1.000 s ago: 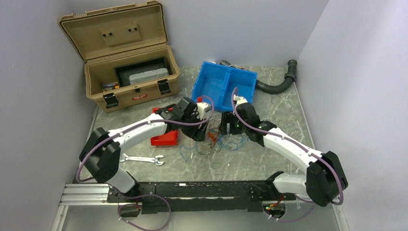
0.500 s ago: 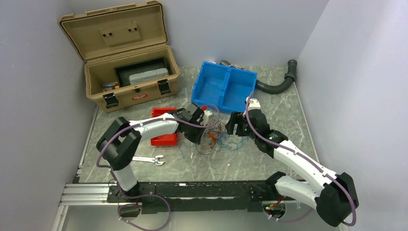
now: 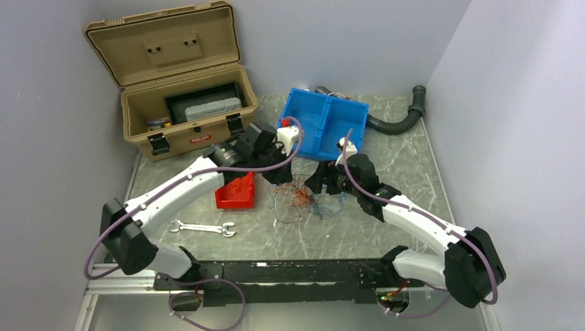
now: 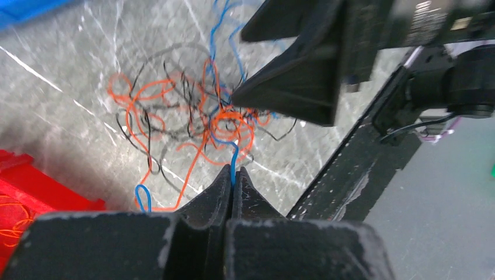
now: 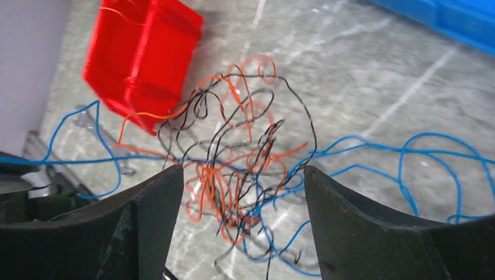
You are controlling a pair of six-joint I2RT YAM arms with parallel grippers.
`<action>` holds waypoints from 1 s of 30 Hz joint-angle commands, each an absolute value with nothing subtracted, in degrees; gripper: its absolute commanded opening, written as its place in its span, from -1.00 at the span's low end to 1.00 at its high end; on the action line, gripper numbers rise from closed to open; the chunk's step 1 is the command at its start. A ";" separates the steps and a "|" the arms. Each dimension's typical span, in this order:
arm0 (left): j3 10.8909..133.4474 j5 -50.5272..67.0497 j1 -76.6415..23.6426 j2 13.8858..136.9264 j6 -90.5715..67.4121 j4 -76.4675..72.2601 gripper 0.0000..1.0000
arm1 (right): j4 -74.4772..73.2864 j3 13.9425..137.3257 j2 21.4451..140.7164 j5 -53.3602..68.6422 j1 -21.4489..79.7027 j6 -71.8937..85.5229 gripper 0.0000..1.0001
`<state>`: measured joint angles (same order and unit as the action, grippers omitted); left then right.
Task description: Untangle the cables
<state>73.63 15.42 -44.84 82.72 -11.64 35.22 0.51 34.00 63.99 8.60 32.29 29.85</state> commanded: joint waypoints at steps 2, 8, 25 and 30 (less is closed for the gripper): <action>79.50 17.90 -44.95 78.19 -10.95 39.04 -1.00 | 16.80 31.88 65.17 18.07 32.88 33.75 0.55; 86.53 21.36 -44.98 76.32 -10.61 39.86 -1.00 | 21.45 31.26 68.92 17.94 33.26 36.59 0.56; 97.94 26.20 -43.96 76.82 -11.20 39.67 -1.00 | 7.24 30.66 67.04 3.85 36.22 34.56 0.55; 94.09 27.07 -43.95 77.32 -11.92 38.10 -1.00 | -1.33 32.42 53.23 -1.08 36.06 27.37 0.58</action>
<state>95.74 24.95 -44.14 77.71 -11.55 40.58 4.27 30.02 62.00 4.56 36.18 34.17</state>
